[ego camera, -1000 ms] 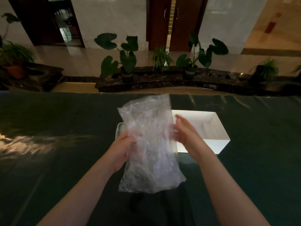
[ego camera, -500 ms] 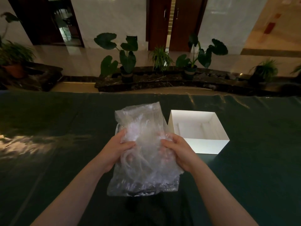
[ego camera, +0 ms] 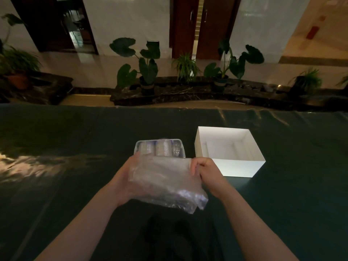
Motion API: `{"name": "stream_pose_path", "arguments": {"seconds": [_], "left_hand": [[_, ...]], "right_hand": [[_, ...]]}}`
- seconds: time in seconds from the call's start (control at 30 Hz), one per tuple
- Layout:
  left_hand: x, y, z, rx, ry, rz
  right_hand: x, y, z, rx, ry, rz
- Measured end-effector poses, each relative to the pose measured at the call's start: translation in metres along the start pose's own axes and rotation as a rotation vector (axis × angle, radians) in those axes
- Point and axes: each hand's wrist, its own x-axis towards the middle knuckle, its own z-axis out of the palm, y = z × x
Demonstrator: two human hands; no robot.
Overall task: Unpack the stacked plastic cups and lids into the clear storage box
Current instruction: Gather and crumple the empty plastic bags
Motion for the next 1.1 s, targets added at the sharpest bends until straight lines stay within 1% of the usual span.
{"name": "stream_pose_path", "arguments": {"seconds": [0.03, 0.13, 0.17, 0.2, 0.23, 0.3, 0.33, 0.4, 0.43, 0.47, 0.5, 0.6, 0.67, 0.7, 0.77, 0.9, 0.97, 1.0, 1.03, 1.1], "left_hand": [[-0.001, -0.001, -0.004, -0.081, -0.066, -0.081], [-0.005, -0.003, -0.014, -0.043, -0.321, -0.218], [-0.007, -0.004, -0.016, -0.045, -0.354, -0.259], [-0.005, -0.006, -0.016, -0.007, -0.357, -0.264], [-0.006, -0.008, -0.015, 0.074, -0.316, -0.248], [-0.008, -0.011, -0.005, 0.231, -0.240, -0.199], [-0.008, -0.013, -0.001, 0.270, -0.215, -0.167], [-0.007, -0.017, 0.003, 0.224, -0.117, -0.124], [-0.006, -0.019, 0.005, 0.193, -0.078, -0.097], [-0.005, -0.021, 0.005, 0.188, -0.039, -0.055], [-0.005, -0.022, 0.006, 0.222, 0.004, -0.015], [-0.003, -0.023, 0.011, 0.323, 0.150, 0.088], [-0.002, -0.023, 0.013, 0.320, 0.189, 0.142], [-0.001, -0.023, 0.014, 0.313, 0.203, 0.164], [-0.002, -0.024, 0.013, 0.302, 0.221, 0.200], [-0.002, -0.029, 0.010, 0.216, 0.190, 0.198], [-0.004, -0.030, 0.006, 0.211, 0.124, 0.171], [-0.005, -0.029, 0.002, 0.240, 0.065, 0.169], [-0.005, -0.026, -0.001, 0.302, 0.000, 0.176], [-0.007, -0.017, -0.003, 0.519, -0.140, 0.159]], "right_hand": [[0.001, 0.000, -0.001, -0.096, 0.001, -0.024], [0.005, 0.002, -0.003, -0.378, -0.032, -0.053], [0.006, 0.001, -0.003, -0.449, -0.031, -0.053], [0.008, 0.001, -0.004, -0.491, -0.033, -0.047], [0.009, 0.002, -0.003, -0.512, -0.030, -0.041], [0.011, 0.003, 0.000, -0.463, -0.012, -0.027], [0.011, 0.003, 0.001, -0.353, 0.009, 0.006], [0.007, 0.005, -0.001, 0.017, 0.014, 0.156], [0.005, 0.007, -0.003, 0.198, -0.021, 0.223], [0.003, 0.009, -0.006, 0.313, -0.076, 0.265], [0.000, 0.012, -0.007, 0.354, -0.139, 0.290], [-0.003, 0.017, -0.005, 0.286, -0.228, 0.337], [-0.003, 0.019, -0.001, 0.224, -0.271, 0.337], [-0.004, 0.018, 0.001, 0.183, -0.278, 0.338], [-0.005, 0.017, 0.002, 0.130, -0.231, 0.346], [-0.004, 0.018, -0.002, 0.270, -0.048, 0.330], [-0.003, 0.017, -0.009, 0.312, -0.009, 0.315], [-0.003, 0.015, -0.013, 0.273, -0.026, 0.305], [-0.003, 0.013, -0.016, 0.182, -0.064, 0.292], [-0.003, 0.006, -0.017, -0.048, -0.188, 0.275]]}}
